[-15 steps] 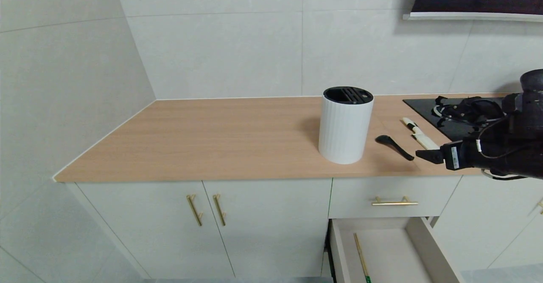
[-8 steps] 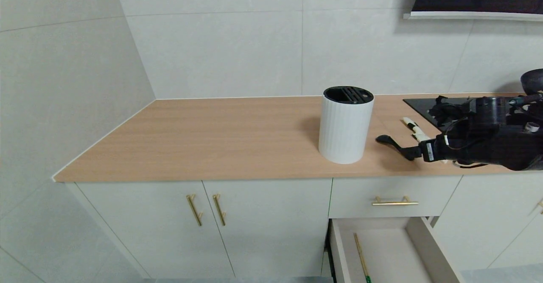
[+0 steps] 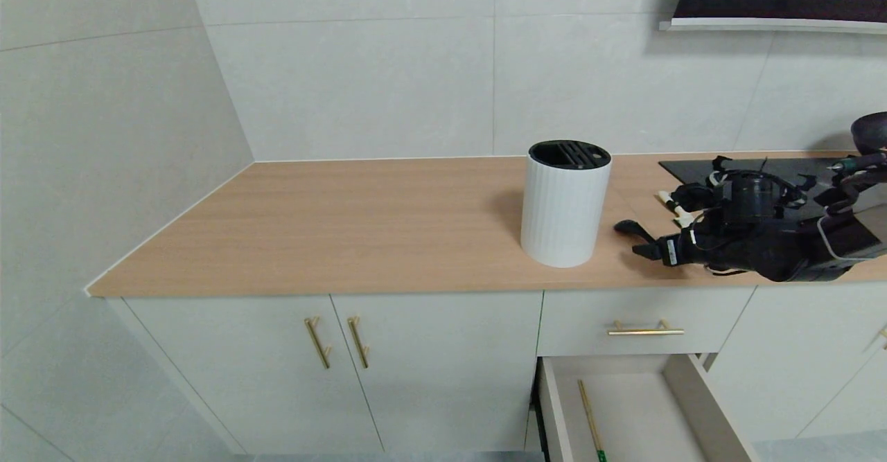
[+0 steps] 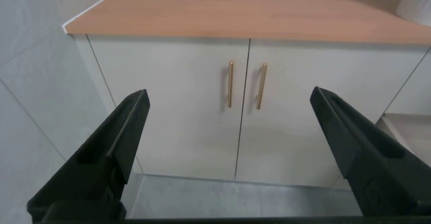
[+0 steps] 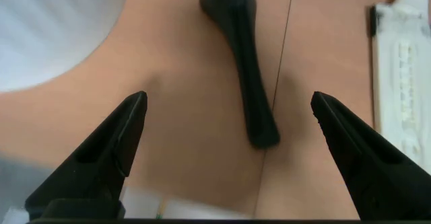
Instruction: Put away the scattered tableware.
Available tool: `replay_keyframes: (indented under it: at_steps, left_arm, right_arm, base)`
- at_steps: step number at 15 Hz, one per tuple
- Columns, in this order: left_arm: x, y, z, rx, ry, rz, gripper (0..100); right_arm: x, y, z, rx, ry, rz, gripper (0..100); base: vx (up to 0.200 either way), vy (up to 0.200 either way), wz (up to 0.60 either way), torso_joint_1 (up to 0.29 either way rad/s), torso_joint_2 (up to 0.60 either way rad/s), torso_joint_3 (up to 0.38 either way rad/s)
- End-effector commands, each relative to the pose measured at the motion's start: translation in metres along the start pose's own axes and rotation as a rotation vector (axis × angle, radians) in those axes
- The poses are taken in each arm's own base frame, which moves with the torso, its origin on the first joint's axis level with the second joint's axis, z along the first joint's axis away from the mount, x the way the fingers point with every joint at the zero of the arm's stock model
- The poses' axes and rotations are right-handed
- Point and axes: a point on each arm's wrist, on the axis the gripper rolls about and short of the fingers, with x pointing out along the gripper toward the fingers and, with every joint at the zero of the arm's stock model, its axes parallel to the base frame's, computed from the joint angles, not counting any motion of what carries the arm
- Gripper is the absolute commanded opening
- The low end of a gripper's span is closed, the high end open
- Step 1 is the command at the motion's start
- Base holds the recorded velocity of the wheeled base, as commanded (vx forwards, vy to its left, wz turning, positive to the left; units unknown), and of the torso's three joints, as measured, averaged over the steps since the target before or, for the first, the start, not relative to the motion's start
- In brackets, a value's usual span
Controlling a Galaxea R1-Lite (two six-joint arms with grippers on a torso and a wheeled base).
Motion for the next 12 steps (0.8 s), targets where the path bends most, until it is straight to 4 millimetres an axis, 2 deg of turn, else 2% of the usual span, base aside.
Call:
replay_keyframes:
  at_steps: [1,9,10,12]
  left_arm:
    - [0.0,0.0,0.0,0.0,-0.001,0.0,100]
    - [0.0,0.0,0.0,0.0,-0.001,0.0,100]
    - [0.0,0.0,0.0,0.0,-0.001,-0.001,100]
    - [0.0,0.0,0.0,0.0,-0.001,0.0,100]
  right_arm:
    - [0.014,-0.001,-0.01,0.006,0.019,0.015,100]
    - [0.027,-0.008,-0.015,0.025,0.012,0.029,100]
    - [0.028,-0.009,-0.016,0.025,0.012,0.028,0]
    - [0.031,-0.01,-0.016,0.025,0.012,0.028,0]
  base:
    - [0.0,0.0,0.0,0.0,0.0,0.0]
    - [0.0,0.0,0.0,0.0,0.0,0.0]
    - [0.0,0.0,0.0,0.0,0.0,0.0]
    - [0.0,0.0,0.0,0.0,0.0,0.0]
